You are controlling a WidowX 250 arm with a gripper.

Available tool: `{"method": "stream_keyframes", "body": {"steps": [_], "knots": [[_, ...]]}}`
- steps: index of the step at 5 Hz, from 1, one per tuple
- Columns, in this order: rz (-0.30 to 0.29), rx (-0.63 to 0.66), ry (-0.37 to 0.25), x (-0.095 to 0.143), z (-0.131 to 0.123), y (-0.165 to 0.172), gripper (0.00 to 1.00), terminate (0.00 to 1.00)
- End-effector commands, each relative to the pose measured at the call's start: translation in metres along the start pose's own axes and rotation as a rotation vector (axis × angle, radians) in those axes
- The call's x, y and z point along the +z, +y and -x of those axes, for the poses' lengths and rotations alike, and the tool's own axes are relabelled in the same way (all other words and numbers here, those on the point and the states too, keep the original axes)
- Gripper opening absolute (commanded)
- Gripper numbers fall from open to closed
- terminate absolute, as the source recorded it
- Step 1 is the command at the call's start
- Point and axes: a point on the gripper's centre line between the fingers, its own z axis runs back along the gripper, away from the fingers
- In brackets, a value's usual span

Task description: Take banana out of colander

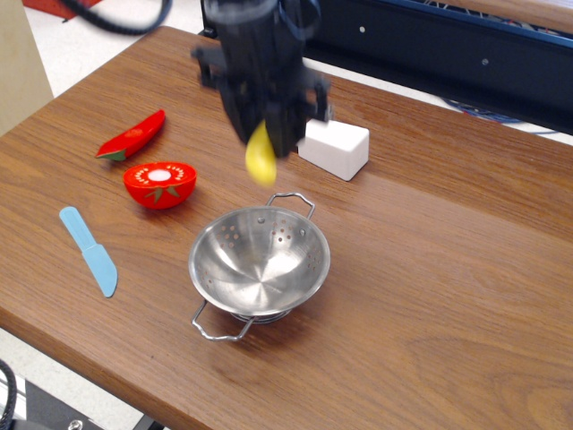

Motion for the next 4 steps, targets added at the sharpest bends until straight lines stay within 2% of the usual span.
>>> {"method": "stream_keyframes", "body": {"steps": [1,3,4], "knots": [[-0.093,0.146,-0.026,-0.006,-0.038,0.051,0.0,0.0],[-0.168,0.118,-0.013,-0.029,-0.04,0.079,0.0,0.0],[-0.213,0.137,-0.009,-0.051,-0.043,0.082,0.0,0.0]]}}
